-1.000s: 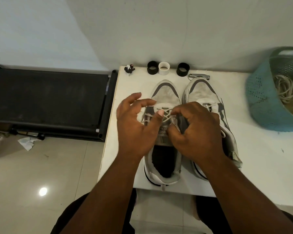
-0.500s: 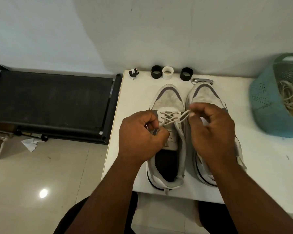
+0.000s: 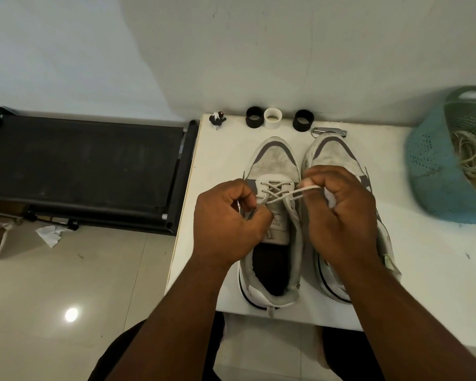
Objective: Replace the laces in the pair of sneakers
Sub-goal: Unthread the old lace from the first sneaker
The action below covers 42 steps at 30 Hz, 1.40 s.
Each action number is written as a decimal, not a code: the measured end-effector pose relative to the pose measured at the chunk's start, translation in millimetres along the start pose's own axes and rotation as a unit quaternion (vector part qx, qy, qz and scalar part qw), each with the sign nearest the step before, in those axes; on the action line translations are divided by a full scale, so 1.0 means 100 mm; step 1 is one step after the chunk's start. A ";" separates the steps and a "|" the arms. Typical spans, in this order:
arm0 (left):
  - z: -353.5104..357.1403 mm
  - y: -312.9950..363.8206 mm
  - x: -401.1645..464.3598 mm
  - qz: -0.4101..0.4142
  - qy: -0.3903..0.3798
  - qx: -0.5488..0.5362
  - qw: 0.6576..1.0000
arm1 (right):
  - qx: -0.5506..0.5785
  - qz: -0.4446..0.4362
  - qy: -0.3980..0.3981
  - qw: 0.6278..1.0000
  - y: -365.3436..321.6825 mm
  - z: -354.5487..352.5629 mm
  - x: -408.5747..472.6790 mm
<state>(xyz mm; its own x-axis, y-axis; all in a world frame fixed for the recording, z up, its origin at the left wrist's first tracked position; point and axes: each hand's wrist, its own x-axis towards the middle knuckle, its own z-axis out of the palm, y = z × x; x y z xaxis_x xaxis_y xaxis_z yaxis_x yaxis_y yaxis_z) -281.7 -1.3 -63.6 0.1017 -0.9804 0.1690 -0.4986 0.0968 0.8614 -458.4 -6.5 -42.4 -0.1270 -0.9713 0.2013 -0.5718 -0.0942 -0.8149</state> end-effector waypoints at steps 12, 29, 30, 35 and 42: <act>0.01 -0.01 -0.01 -0.012 -0.006 -0.018 1.000 | -0.010 -0.023 0.075 0.997 -0.02 -0.02 0.01; 0.05 0.02 -0.02 -0.029 0.004 -0.053 0.998 | -0.278 0.033 -0.099 0.955 -0.06 0.08 -0.11; 0.06 0.03 -0.02 -0.033 -0.005 -0.045 0.998 | -0.290 0.041 -0.113 0.949 -0.06 0.09 -0.10; 0.16 0.10 -0.06 0.008 -0.050 0.143 0.988 | -0.230 0.012 -0.105 0.967 -0.07 0.11 -0.13; 0.23 0.11 -0.09 0.023 -0.016 0.208 0.978 | -0.209 0.010 -0.088 0.974 -0.03 0.10 -0.14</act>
<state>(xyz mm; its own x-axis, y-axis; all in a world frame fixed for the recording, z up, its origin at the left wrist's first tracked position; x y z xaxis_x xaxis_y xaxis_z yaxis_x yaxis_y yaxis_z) -307.8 4.3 -66.9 0.0464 -0.9822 0.1821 -0.8102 0.0696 0.5820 -446.9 4.7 -48.0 -0.0215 -0.9979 0.0614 -0.8556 -0.0134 -0.5175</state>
